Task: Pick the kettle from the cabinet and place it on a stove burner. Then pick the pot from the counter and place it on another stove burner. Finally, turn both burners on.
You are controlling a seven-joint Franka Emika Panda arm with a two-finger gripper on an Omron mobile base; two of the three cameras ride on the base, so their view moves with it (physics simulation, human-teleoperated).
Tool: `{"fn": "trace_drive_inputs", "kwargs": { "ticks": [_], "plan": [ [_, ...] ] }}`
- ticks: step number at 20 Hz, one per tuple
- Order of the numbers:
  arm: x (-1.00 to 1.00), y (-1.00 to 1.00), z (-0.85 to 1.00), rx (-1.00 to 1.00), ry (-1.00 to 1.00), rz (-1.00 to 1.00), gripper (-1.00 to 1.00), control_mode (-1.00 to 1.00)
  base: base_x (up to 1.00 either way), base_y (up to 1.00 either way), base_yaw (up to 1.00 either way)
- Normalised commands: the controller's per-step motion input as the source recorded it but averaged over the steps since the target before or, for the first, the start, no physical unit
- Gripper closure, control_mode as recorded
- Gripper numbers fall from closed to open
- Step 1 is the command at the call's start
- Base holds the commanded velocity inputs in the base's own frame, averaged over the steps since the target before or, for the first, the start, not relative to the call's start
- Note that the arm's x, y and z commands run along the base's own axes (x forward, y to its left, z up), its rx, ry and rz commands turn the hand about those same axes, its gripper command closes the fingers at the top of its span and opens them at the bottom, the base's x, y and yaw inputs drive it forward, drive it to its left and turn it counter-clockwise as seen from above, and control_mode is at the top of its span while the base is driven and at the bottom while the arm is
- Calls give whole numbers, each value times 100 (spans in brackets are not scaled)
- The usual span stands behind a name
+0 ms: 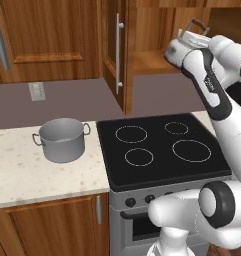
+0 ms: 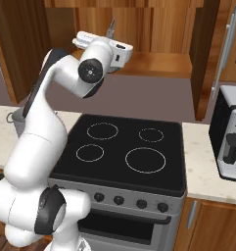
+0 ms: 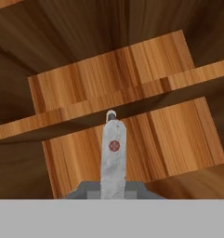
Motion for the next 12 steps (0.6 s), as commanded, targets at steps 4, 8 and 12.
{"fn": "trace_drive_inputs", "kwargs": {
  "ticks": [4,8,12],
  "plan": [
    [-71,-5,0,4,-1,5,100,-100,0,0,0],
    [-62,0,-1,1,0,8,100,-100,0,0,0],
    [-47,1,-20,2,-7,7,100,-100,0,0,0]
  ]
}}
